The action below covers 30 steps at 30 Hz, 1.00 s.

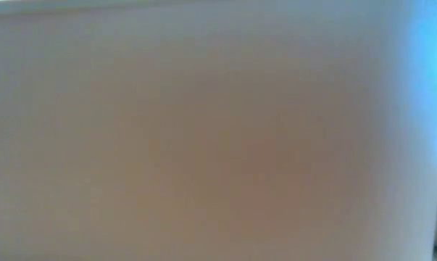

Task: Sort blocks by size
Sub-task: Put the green square block into the blue bin

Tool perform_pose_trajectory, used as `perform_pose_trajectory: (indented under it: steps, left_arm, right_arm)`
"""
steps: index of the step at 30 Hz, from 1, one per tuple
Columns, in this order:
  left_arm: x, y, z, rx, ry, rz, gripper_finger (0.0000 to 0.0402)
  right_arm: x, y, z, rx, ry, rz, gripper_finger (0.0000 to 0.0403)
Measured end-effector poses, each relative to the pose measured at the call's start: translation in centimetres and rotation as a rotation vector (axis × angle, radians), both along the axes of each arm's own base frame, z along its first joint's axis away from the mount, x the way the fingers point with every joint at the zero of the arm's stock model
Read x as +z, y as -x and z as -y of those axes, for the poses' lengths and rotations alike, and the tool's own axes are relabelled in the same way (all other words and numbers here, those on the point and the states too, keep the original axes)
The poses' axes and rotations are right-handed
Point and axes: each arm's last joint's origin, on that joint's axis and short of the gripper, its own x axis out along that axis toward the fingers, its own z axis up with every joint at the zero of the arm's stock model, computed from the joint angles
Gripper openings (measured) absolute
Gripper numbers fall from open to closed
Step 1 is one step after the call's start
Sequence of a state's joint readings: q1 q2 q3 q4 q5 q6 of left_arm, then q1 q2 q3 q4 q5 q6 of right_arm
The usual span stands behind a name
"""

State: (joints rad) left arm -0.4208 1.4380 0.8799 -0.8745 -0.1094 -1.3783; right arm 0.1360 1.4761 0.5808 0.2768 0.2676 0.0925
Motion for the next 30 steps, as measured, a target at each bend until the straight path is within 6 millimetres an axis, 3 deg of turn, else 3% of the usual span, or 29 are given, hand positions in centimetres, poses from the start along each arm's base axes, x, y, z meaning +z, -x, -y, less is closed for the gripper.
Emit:
perform_pose_trajectory:
  steps: [8,18,21,25,30]
  left_arm:
    - [0.0,0.0,-0.1,0.032,0.066,-0.031,0.0192]
    - [-0.7,0.6,-0.4,0.086,0.074,-0.082,0.0354]
    - [-0.7,0.4,-0.3,0.075,0.066,-0.062,0.0382]
    - [-1.0,0.2,-0.3,0.063,0.033,-0.053,0.0384]
    - [-2.4,-0.3,-0.1,0.035,0.003,-0.112,0.0355]
  right_arm:
    - [-0.1,0.1,0.0,0.0,-0.009,-0.009,0.0254]
    - [-0.3,0.2,0.0,-0.004,-0.015,-0.033,0.0254]
    - [-0.3,0.2,0.0,-0.004,-0.014,-0.039,0.0254]
    - [-0.3,0.3,0.0,-0.004,-0.014,-0.041,0.0254]
    - [-0.3,0.3,0.0,-0.015,-0.029,-0.038,0.0254]
